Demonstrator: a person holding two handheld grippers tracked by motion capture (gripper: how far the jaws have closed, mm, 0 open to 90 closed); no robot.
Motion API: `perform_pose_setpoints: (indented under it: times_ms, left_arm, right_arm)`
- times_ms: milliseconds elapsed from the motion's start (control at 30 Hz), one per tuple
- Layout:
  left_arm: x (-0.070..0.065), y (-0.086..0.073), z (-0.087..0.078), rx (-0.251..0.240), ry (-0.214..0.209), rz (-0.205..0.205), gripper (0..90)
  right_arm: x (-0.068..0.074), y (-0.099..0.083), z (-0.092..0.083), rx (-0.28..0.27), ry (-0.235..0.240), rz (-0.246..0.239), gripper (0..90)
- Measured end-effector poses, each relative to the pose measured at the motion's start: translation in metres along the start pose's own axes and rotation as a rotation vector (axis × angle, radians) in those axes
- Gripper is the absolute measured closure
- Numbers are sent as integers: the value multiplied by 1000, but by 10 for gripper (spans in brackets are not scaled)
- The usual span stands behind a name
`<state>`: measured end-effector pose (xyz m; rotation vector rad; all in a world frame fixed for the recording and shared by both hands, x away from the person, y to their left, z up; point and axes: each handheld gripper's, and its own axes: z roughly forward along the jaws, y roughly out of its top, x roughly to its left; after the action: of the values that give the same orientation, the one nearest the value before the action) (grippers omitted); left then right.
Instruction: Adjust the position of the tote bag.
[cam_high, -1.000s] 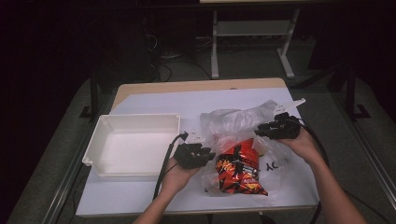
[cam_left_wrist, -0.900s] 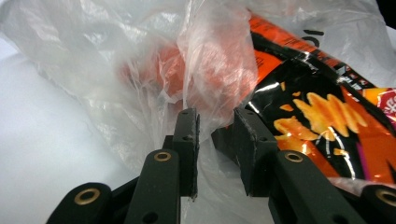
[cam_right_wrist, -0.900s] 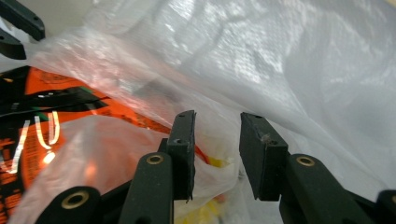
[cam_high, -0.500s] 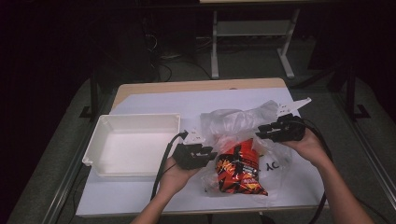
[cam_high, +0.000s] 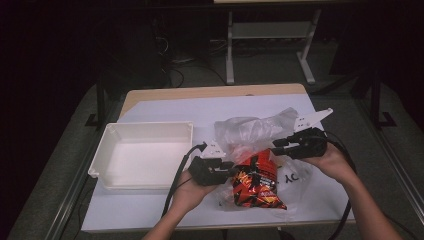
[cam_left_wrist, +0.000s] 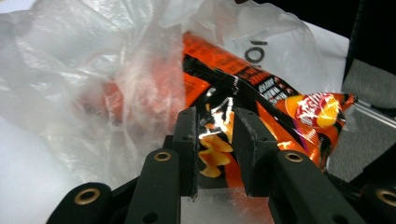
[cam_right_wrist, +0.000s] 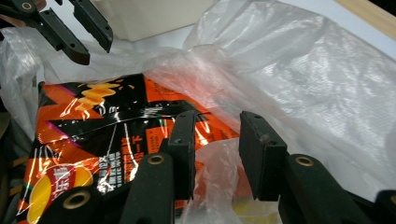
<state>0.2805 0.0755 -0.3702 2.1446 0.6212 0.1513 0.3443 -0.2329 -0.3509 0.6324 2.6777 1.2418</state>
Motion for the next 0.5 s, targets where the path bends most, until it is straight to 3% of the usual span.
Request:
perform_pose_setpoints:
  times_ms: [300, 500]
  left_arm:
    - [-4, -11, 3, 53, -29, 42, 734]
    - [-4, -19, 1, 57, -31, 30, 728]
  right_arm:
    - [1, -10, 13, 75, -6, 0, 743]
    - [-2, -20, 16, 106, -22, 20, 774]
